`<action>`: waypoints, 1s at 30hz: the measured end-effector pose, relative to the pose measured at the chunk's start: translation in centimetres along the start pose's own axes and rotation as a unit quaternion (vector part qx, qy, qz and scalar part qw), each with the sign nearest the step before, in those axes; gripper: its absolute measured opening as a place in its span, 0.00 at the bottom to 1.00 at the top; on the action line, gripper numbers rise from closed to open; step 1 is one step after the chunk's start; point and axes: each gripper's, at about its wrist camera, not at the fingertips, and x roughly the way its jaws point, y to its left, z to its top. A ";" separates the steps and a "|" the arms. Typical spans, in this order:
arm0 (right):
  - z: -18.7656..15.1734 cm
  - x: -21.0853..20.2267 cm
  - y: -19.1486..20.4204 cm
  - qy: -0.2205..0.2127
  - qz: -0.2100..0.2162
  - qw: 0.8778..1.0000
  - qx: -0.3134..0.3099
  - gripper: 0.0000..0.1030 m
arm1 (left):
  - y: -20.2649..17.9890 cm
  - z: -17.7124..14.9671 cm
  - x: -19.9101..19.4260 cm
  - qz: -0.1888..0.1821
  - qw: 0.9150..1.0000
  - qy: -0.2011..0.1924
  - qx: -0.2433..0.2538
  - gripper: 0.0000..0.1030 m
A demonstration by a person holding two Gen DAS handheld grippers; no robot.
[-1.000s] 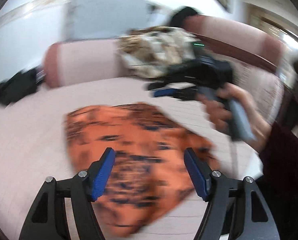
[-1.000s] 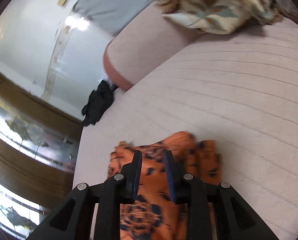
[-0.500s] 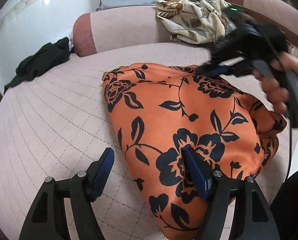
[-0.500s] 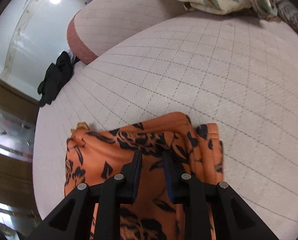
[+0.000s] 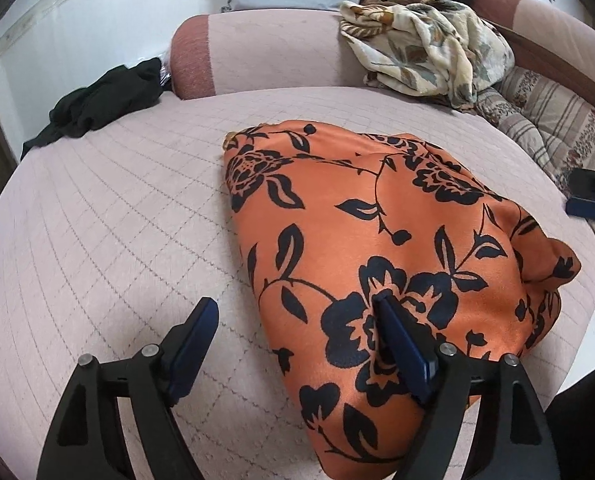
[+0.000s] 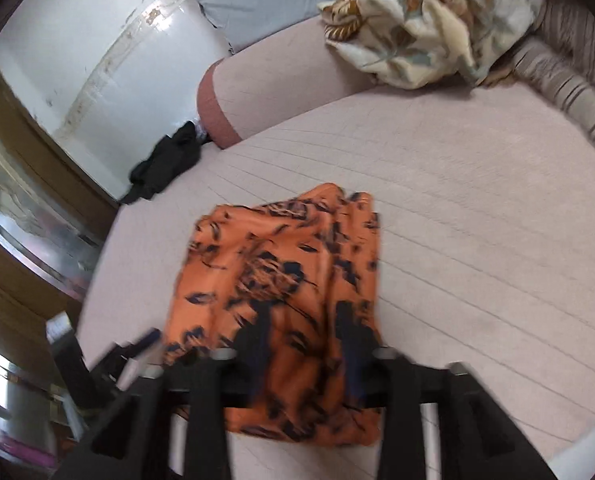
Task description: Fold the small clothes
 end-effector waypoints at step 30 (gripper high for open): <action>-2.8 1.8 -3.3 0.056 -0.027 0.995 0.082 0.20 | -0.1 -1.8 -1.1 -0.007 1.000 -0.005 0.017 0.83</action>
